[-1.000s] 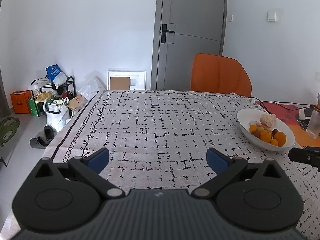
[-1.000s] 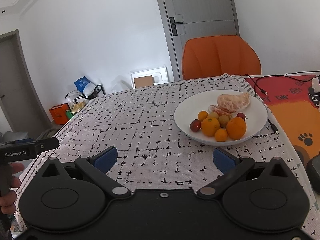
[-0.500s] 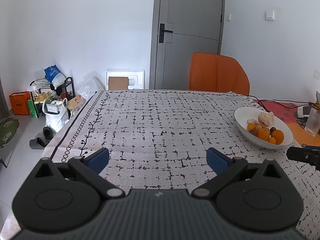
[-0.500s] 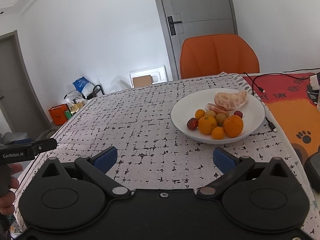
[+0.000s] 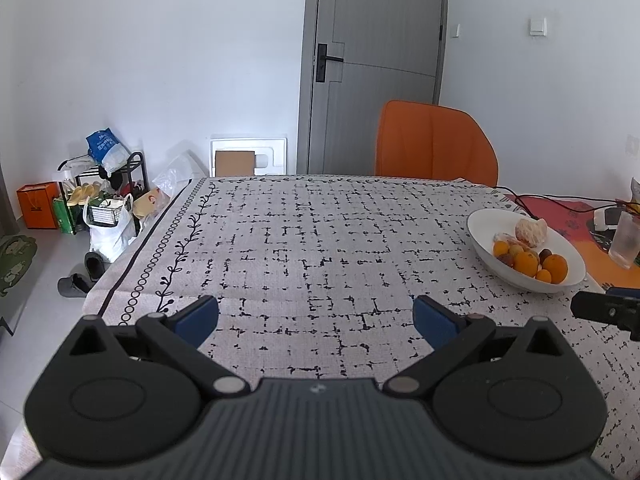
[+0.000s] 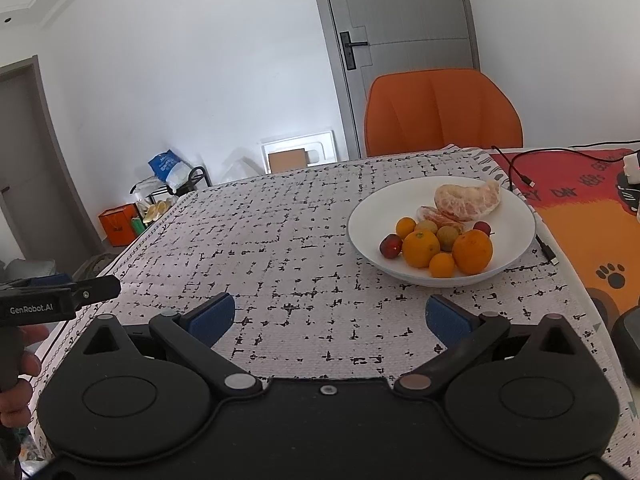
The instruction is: Organize fruits
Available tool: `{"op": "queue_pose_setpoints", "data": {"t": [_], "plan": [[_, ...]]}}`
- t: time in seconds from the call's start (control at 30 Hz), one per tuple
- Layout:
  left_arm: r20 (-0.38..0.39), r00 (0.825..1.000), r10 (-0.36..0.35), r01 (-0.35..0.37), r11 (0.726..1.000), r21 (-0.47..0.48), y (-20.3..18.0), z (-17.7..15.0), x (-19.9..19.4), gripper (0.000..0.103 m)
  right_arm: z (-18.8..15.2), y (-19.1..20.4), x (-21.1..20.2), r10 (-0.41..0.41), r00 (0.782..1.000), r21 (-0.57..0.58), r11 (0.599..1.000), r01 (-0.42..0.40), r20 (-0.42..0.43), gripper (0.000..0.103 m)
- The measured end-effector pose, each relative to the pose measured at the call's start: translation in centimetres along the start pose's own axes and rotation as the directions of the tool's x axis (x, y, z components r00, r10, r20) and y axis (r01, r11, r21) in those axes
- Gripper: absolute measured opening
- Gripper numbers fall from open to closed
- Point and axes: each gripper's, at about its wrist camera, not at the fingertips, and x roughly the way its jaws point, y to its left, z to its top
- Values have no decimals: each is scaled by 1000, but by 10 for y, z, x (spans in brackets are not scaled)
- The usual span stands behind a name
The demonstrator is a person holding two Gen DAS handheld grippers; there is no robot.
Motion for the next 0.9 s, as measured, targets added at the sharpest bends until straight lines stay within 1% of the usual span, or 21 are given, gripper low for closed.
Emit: {"op": "queue_pose_setpoints", "data": {"t": [0.9], "plan": [[-4,1000,-4,4,1000,21,-7,0,-6,102,-5,2,-3,4,1000,-2,1000,-4,2,103]]}}
